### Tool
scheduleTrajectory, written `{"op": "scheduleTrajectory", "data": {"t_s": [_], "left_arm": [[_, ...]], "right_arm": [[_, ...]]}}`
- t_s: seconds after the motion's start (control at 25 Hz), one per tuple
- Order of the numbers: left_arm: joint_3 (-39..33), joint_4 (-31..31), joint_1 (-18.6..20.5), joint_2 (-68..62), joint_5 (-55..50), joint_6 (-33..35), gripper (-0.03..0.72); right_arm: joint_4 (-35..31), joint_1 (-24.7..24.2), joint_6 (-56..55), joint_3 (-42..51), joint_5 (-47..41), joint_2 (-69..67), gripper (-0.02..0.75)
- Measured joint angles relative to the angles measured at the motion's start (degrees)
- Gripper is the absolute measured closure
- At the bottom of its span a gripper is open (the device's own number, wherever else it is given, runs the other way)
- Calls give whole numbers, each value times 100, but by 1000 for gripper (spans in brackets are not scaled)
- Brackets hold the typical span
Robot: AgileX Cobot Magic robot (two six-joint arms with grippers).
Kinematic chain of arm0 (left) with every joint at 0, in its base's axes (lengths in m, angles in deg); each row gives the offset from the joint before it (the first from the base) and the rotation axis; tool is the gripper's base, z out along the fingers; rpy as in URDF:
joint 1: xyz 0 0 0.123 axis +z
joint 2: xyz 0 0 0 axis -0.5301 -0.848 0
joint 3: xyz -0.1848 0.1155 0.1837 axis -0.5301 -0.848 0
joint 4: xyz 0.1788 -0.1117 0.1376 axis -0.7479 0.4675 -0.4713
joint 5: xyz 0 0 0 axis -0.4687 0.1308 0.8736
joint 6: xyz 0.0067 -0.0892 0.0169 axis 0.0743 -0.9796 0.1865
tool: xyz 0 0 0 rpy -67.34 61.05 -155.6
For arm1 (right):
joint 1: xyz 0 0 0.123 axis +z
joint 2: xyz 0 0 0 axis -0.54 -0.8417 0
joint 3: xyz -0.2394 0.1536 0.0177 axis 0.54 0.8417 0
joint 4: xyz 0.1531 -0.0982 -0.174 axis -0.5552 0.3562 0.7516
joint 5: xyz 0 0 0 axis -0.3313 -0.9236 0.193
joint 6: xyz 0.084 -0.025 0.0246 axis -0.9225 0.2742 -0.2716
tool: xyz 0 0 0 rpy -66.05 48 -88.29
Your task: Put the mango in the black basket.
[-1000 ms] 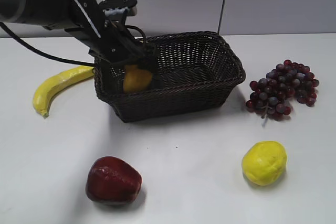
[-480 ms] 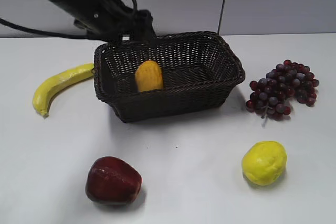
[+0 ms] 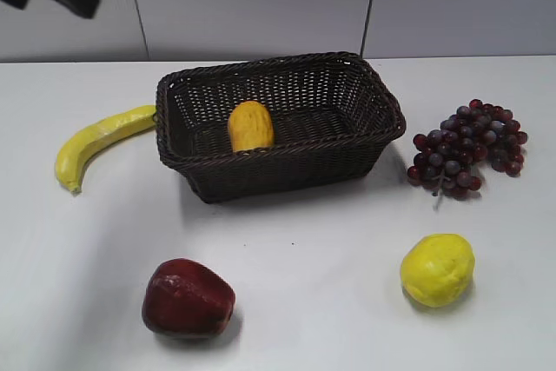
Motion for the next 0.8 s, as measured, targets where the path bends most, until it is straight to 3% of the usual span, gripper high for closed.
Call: {"op": "scheduleTrajectory", "data": {"t_s": [0.24, 0.36, 0.56, 0.8], "left_arm": [[0, -185, 1259, 275, -1337, -148, 101], [-5, -196, 1696, 459, -1565, -269, 106], [-586, -234, 1844, 1282, -1584, -335, 109], [-2248, -216, 1844, 3008, -1441, -364, 109]], "right_arm": [[0, 0, 0, 0, 0, 0, 167], [0, 0, 0, 0, 0, 0, 167], [0, 0, 0, 0, 0, 0, 167], [0, 0, 0, 0, 0, 0, 167]]}}
